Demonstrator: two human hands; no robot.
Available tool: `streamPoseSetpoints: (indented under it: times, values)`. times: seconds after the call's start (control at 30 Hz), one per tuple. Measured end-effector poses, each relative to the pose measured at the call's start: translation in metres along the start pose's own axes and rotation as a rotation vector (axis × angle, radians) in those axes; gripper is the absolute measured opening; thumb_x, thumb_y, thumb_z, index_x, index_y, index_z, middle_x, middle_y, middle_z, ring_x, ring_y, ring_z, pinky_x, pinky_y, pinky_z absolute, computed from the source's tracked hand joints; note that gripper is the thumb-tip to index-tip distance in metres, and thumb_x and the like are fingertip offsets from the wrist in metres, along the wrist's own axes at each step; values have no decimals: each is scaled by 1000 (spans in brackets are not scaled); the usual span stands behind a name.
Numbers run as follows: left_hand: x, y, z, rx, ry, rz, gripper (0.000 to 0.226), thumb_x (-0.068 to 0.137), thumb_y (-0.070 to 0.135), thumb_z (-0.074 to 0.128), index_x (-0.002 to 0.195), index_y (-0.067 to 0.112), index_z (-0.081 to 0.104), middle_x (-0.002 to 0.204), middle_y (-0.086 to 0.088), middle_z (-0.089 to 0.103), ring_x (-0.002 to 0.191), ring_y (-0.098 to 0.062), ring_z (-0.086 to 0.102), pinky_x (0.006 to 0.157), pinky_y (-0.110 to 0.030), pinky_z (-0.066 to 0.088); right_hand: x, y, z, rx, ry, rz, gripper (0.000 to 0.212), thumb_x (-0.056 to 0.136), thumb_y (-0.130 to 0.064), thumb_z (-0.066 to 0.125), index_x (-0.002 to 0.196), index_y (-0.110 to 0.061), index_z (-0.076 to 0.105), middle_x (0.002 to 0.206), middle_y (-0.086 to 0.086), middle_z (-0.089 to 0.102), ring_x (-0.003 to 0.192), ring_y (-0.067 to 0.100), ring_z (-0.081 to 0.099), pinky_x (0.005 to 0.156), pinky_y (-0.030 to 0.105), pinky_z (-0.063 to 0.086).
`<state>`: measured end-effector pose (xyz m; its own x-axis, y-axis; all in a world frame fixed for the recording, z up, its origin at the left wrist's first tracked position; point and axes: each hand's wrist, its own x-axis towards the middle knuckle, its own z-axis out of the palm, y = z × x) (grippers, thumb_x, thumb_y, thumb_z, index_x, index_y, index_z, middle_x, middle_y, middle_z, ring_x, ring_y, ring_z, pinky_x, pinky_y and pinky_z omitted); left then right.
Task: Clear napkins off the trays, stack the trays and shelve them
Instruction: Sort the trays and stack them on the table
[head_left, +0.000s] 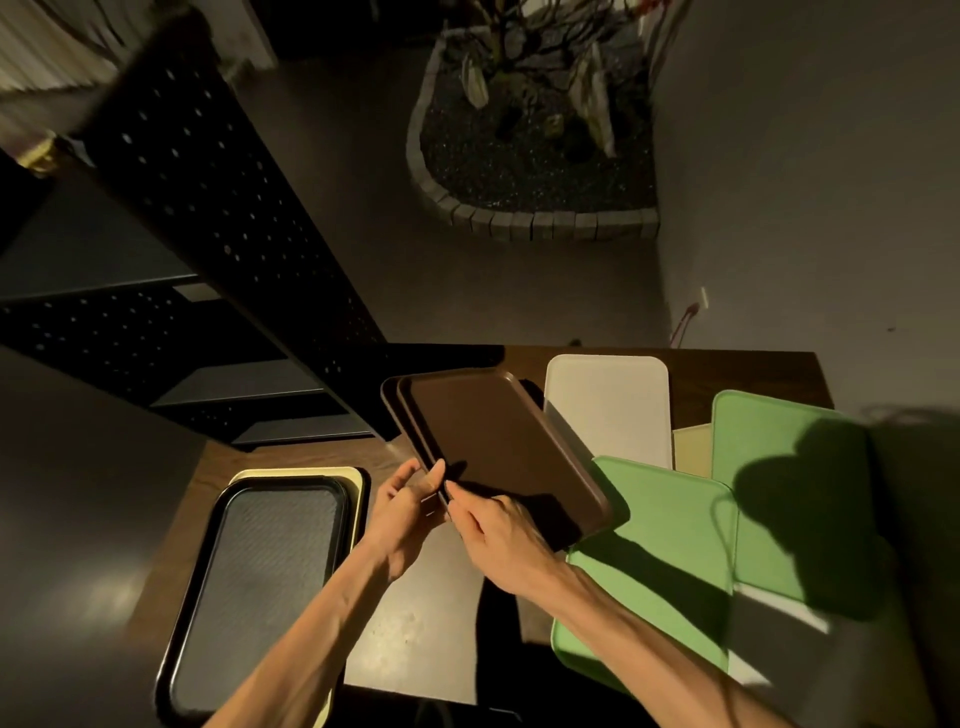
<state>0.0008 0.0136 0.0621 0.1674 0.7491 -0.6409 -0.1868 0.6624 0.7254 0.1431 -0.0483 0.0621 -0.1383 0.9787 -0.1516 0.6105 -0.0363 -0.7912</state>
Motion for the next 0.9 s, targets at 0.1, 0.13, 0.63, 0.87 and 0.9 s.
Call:
streamPoseSetpoints:
  times: [0.1, 0.13, 0.63, 0.87, 0.9]
  values:
    - [1, 2, 3, 37, 7, 5, 42, 84, 15, 73, 122, 2, 60, 118, -21, 70, 102, -34, 65, 86, -44, 49, -3, 1, -3, -4, 37, -50, 48, 102, -41, 34, 142, -18, 48, 123, 6, 69, 113, 20, 64, 100, 36, 49]
    - [1, 3, 5, 65, 20, 9, 39, 84, 13, 73, 119, 2, 62, 115, -20, 72, 101, -34, 66, 85, -42, 51, -3, 3, -2, -11, 25, -50, 46, 103, -38, 36, 142, -19, 49, 125, 5, 68, 115, 18, 63, 102, 34, 48]
    - [13, -21, 29, 419, -69, -106, 53, 88, -2, 57, 139, 8, 45, 118, -18, 67, 104, -32, 66, 86, -43, 53, -57, 136, -70, -12, 440, 726, 64, 93, -44, 56, 146, -15, 36, 143, 14, 40, 131, 30, 46, 107, 42, 41]
    - [24, -68, 64, 377, -286, -360, 39, 96, -4, 50, 133, 6, 51, 117, -16, 68, 106, -30, 63, 77, -34, 60, -104, 166, -76, 424, 381, 906, 51, 105, -33, 35, 151, -11, 30, 156, 9, 36, 143, 28, 34, 115, 38, 29]
    - [29, -78, 71, 477, -231, -359, 36, 96, 2, 54, 131, 8, 49, 110, -12, 67, 98, -24, 62, 72, -32, 54, -110, 169, -76, 385, 431, 932, 49, 105, -32, 35, 149, -10, 34, 153, 11, 40, 141, 30, 37, 113, 40, 31]
